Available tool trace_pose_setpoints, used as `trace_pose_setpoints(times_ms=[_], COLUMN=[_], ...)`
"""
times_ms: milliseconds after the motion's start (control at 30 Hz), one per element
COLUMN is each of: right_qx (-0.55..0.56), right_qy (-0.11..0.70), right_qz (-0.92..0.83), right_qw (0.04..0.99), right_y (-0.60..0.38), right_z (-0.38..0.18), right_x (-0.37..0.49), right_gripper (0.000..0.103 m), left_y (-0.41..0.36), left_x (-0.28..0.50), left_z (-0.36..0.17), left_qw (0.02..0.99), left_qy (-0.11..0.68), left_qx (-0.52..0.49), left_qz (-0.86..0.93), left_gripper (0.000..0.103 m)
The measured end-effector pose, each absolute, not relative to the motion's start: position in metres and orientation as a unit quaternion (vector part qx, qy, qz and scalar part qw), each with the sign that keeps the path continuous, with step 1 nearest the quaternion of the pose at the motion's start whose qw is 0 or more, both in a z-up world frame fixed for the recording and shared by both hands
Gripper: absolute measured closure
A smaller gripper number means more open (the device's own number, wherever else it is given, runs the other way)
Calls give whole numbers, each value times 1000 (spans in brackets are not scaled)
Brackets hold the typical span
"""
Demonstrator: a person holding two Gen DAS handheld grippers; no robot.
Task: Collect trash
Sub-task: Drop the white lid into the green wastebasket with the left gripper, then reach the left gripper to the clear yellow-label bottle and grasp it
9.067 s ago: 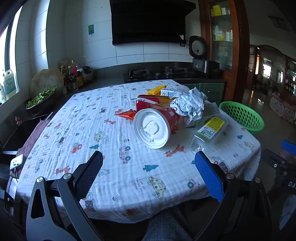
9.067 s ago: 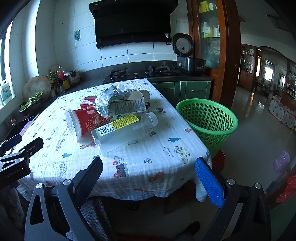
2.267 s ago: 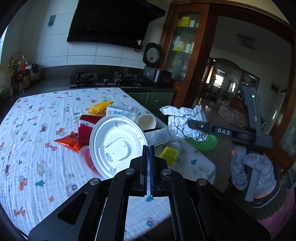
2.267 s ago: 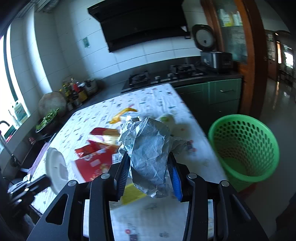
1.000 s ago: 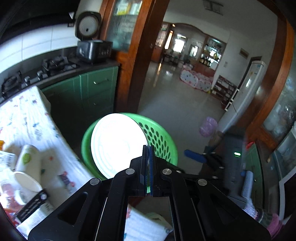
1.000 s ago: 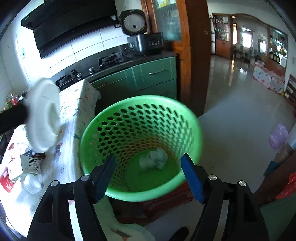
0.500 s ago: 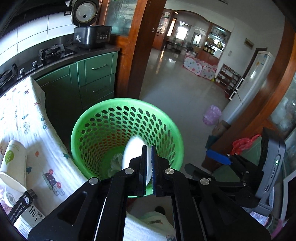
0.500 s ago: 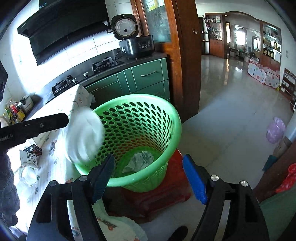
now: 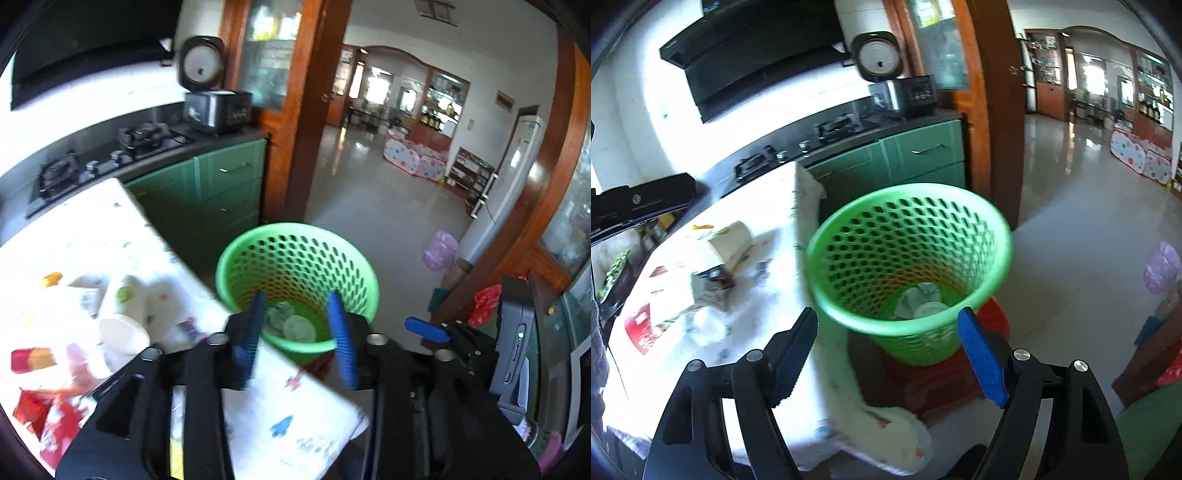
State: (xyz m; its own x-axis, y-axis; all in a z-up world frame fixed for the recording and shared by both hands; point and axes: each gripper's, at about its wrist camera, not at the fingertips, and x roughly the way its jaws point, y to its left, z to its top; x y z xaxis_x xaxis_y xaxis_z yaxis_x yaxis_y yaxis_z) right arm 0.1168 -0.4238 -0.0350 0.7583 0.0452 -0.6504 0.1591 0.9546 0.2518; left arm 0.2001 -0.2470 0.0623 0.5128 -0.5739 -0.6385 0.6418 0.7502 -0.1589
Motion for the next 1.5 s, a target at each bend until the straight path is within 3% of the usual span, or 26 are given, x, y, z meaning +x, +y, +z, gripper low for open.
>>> trace_pose_setpoints(times_ms=[467,933,1333,1500], right_qx=[129,130,134,134], right_qy=[347,354,365,369], right_qz=[45,32,32,31], right_qw=[928,926,921,919], right_y=[-332,-327,-329,-328], right_z=[-20,-22,-31,-33], right_x=[104,99,106,109], right_gripper=[26,24,24,24], left_y=[-138,-137,-157,-161], left_x=[154,169,186,186], left_z=[53,-19,-45,-48], left_qw=[888,854,835,835], left_qy=[342,413,435,426], left_qx=[47,126,185,202], left_qz=[-304,-291,-281,-283], left_gripper=[52,43,43,50])
